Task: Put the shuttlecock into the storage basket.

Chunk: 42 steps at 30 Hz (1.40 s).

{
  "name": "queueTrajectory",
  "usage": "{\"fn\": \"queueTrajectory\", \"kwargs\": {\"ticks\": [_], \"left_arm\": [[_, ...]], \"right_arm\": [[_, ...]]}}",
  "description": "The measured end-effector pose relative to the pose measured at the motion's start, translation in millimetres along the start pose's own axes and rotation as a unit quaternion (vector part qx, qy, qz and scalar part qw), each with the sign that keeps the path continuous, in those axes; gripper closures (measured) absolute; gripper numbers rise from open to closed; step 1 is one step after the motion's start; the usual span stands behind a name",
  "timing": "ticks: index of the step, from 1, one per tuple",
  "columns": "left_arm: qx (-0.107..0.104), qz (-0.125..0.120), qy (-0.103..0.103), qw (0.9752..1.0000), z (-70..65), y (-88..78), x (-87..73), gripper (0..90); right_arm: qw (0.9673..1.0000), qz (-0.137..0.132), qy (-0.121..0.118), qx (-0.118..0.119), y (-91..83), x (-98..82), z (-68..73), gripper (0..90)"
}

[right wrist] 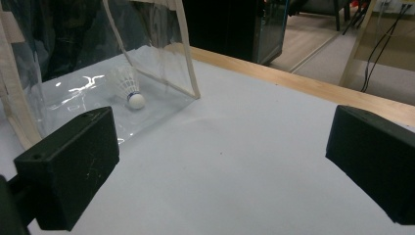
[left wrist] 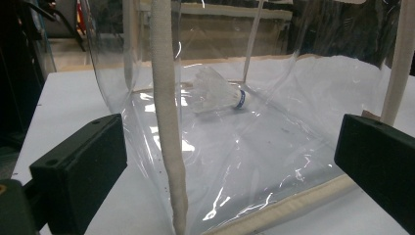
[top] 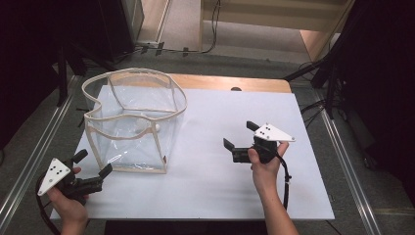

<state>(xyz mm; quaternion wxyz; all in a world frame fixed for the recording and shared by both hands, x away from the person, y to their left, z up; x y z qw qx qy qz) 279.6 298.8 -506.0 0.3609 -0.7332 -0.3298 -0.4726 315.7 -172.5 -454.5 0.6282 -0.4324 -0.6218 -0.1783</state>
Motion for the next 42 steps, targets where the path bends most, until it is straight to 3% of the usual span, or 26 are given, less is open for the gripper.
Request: {"fn": "queueTrajectory", "kwargs": {"ticks": [27,42], "left_arm": [[0.000,0.001,0.001,1.0000,-0.7,0.4,-0.4,0.0],[0.000,0.002,0.003,1.0000,-1.1,0.5,-0.7,0.0]], "right_arm": [[0.9990,0.007,0.000,-0.043,-45.6,-45.1,-28.7,0.0],[0.9975,0.020,0.016,-0.066,-69.4,-73.0,-43.8,0.0]]}}
Point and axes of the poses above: each handheld gripper's, and its own axes: y roughly forward along the jaws, x roughly out of its top, z roughly to its left, the point moved 5 cm from there along y, roughly forward along the jaws, and after that the axes turned 14 degrees about -y, right-handed, at the moved point
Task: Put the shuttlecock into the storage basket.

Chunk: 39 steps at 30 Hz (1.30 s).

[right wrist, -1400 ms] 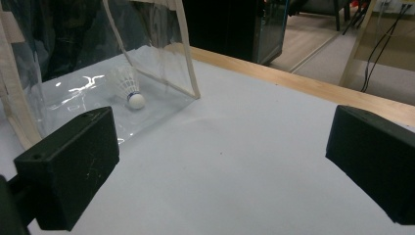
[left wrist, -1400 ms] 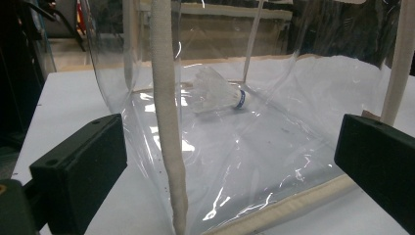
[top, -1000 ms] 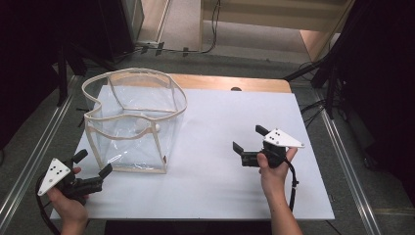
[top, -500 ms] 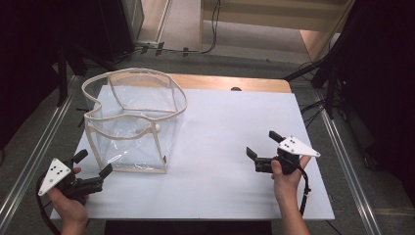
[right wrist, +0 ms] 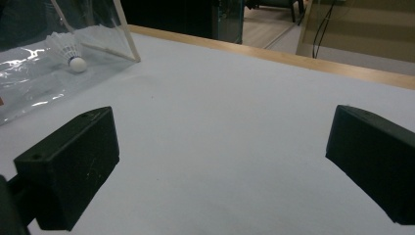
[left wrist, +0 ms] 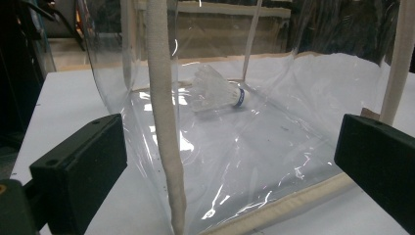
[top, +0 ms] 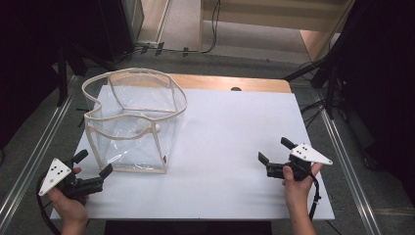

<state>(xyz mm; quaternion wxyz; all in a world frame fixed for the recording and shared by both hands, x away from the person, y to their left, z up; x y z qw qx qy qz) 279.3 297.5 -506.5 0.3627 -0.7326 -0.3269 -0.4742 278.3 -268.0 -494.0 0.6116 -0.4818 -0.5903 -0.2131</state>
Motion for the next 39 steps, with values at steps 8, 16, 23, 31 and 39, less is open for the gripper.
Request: {"fn": "queueTrajectory", "kwargs": {"ticks": [8,16,23,31,39], "left_arm": [[0.001,0.004,0.005,1.0000,-1.0,0.7,-0.7,0.0],[0.002,0.005,0.005,1.0000,-1.2,0.9,-0.8,0.0],[0.001,0.006,0.007,1.0000,-1.5,0.9,-1.0,0.0],[0.002,0.007,0.009,0.9999,-1.9,1.4,-1.2,0.0],[0.001,0.009,0.012,0.9999,-2.4,2.0,-1.4,0.0]], "right_arm": [[0.9999,0.010,0.005,-0.013,-11.1,-12.7,-10.2,0.0],[0.9996,0.018,0.012,-0.017,-23.8,-25.8,-17.6,0.0],[0.9992,0.020,0.022,-0.026,-34.1,-34.6,-26.8,0.0],[0.9990,0.025,0.023,-0.028,-39.1,-46.3,-32.4,0.0],[0.9986,0.027,0.032,-0.033,-46.6,-55.8,-39.3,0.0]]}}
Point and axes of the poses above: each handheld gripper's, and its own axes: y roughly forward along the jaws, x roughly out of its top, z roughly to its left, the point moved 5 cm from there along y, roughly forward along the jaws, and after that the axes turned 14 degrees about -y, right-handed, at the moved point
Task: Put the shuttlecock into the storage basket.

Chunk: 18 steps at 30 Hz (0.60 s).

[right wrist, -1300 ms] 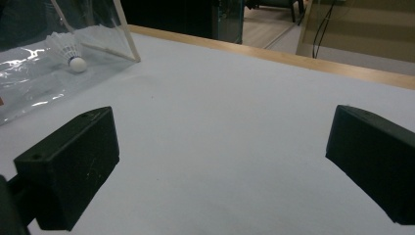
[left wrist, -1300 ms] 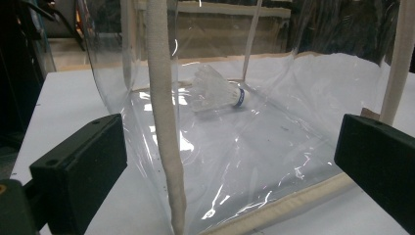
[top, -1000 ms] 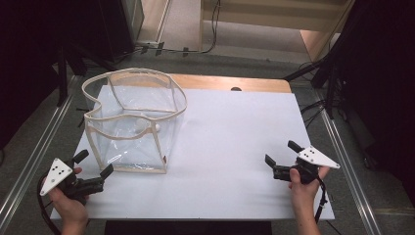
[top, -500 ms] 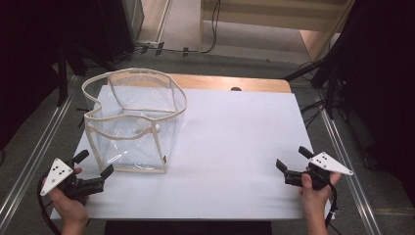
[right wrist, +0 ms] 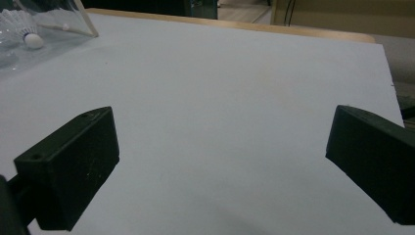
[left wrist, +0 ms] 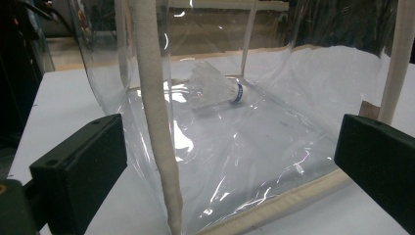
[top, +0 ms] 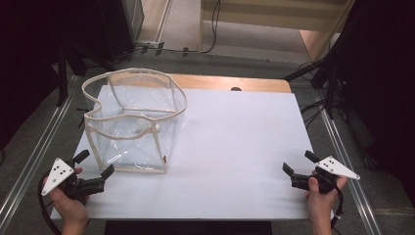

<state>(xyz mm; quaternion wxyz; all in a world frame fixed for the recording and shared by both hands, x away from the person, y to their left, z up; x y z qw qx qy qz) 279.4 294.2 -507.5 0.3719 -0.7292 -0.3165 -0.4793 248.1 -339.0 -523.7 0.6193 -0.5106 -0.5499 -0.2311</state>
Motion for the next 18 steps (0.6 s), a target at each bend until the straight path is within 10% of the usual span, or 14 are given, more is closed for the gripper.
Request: {"fn": "queueTrajectory", "kwargs": {"ticks": [18], "left_arm": [[-0.001,0.007,0.002,1.0000,-0.6,2.0,-0.3,0.0]], "right_arm": [[0.9997,-0.013,0.021,0.003,-7.9,-10.9,-11.3,0.0]]}}
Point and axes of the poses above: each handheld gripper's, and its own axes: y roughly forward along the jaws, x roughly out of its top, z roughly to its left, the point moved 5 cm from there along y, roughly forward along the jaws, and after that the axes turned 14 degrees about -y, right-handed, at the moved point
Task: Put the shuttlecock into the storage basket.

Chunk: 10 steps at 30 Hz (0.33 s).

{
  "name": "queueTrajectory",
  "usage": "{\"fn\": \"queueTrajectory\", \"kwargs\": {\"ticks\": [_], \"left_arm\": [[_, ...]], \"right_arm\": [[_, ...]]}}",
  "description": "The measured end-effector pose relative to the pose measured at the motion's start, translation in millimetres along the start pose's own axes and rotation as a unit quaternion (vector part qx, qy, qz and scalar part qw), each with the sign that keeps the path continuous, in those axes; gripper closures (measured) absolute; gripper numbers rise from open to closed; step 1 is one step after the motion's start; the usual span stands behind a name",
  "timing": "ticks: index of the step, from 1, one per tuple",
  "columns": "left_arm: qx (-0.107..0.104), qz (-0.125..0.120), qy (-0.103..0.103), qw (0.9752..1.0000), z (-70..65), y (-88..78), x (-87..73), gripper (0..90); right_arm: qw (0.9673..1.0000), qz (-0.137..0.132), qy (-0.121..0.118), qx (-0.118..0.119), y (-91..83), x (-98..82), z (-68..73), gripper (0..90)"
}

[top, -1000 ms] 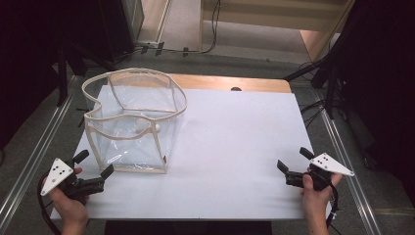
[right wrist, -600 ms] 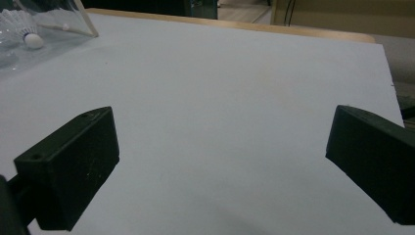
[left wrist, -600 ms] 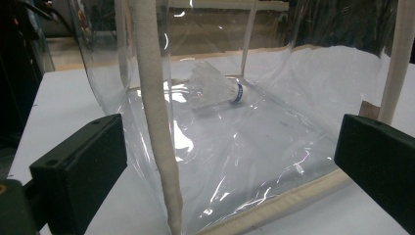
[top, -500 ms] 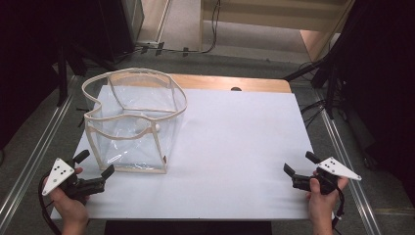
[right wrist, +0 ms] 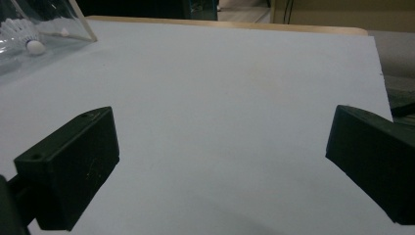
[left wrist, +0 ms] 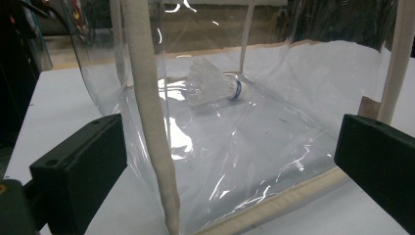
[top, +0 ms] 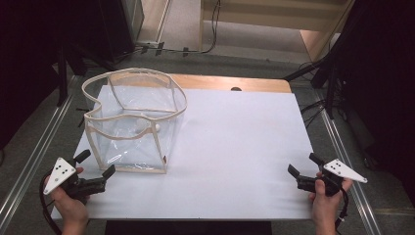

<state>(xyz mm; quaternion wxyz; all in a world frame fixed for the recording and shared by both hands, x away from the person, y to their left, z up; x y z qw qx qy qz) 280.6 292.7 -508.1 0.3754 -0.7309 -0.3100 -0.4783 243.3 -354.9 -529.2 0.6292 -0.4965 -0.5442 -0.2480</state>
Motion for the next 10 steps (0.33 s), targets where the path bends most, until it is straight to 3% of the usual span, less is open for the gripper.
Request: {"fn": "queueTrajectory", "kwargs": {"ticks": [10], "left_arm": [[0.002,0.003,0.003,1.0000,-0.3,0.8,-0.4,0.0]], "right_arm": [[1.0000,0.006,0.000,-0.005,1.0,-0.8,0.7,0.0]]}}
Point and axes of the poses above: each handheld gripper's, and its own axes: y roughly forward along the jaws, x roughly out of its top, z roughly to its left, the point moved 5 cm from there along y, roughly forward along the jaws, and after that the axes turned 14 degrees about -y, right-handed, at the moved point
